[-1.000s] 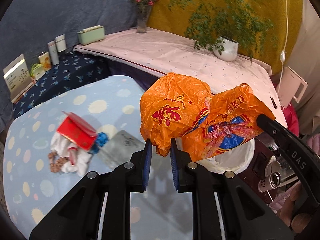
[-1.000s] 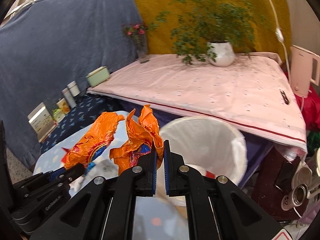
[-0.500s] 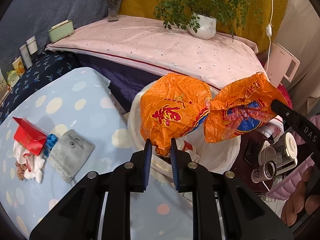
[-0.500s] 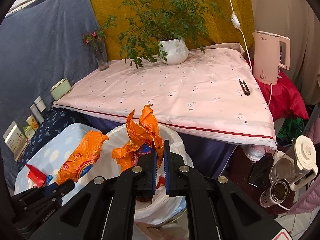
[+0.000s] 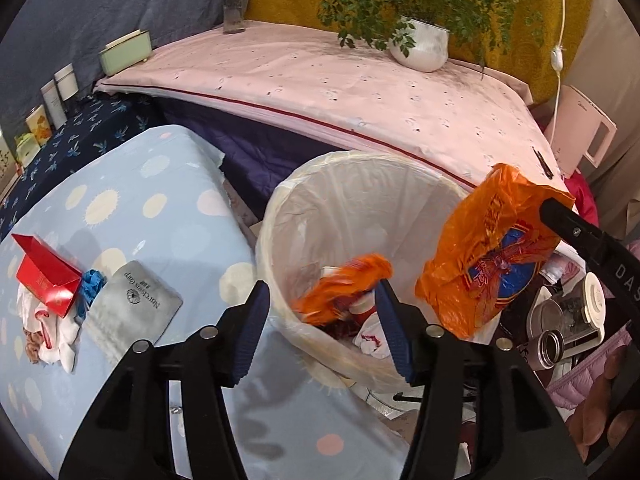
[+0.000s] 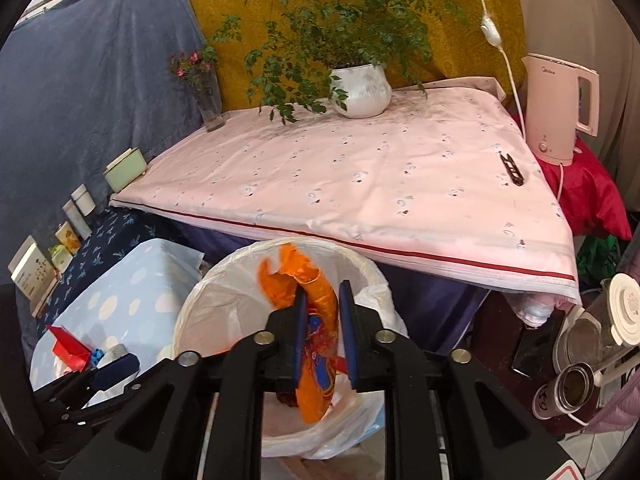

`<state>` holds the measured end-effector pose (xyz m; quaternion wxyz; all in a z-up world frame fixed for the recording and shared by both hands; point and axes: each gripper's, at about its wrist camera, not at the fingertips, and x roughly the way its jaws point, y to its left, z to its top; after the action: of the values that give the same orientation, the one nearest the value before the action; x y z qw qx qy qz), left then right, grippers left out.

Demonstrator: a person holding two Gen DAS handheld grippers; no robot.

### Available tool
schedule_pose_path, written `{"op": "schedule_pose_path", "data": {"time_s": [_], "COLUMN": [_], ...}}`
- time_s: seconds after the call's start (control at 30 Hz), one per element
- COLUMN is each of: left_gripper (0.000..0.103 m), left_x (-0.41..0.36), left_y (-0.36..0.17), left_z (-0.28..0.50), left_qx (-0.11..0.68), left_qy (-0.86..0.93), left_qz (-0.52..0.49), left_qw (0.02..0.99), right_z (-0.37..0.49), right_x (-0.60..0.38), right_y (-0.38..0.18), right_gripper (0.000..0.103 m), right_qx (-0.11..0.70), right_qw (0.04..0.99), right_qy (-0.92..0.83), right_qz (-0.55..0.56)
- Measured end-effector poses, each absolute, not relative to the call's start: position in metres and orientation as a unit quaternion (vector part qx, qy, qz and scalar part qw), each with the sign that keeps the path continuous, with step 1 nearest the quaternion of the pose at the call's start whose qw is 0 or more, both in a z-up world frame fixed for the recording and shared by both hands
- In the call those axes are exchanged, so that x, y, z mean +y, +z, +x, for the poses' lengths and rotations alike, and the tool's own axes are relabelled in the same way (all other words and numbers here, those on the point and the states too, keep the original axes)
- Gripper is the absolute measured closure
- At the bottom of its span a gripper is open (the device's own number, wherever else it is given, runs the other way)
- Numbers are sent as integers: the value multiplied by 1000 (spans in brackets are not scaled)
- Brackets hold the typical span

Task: Collect trash
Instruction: 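Carry both orange bags over the wastebasket and open both grippers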

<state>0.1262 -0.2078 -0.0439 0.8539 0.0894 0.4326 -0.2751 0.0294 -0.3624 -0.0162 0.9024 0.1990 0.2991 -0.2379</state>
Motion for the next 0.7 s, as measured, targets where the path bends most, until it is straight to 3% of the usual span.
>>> {"op": "schedule_pose_path", "data": {"time_s": [0.4, 0.7], "left_gripper": [39, 39], "left_x": [-161, -122], "left_y": [-37, -32], "left_z": [137, 145], "left_qx": [422, 416], "left_qy": [-223, -191], "left_qz": [69, 50], "left_qw": [876, 887], "right_z": [51, 63], "right_x": [-321, -275], "right_y": [-14, -14], "right_gripper": [66, 57], "right_qx": [311, 326], "right_qw": [912, 919], "right_qy": [-198, -164], "right_qz": [180, 150]}}
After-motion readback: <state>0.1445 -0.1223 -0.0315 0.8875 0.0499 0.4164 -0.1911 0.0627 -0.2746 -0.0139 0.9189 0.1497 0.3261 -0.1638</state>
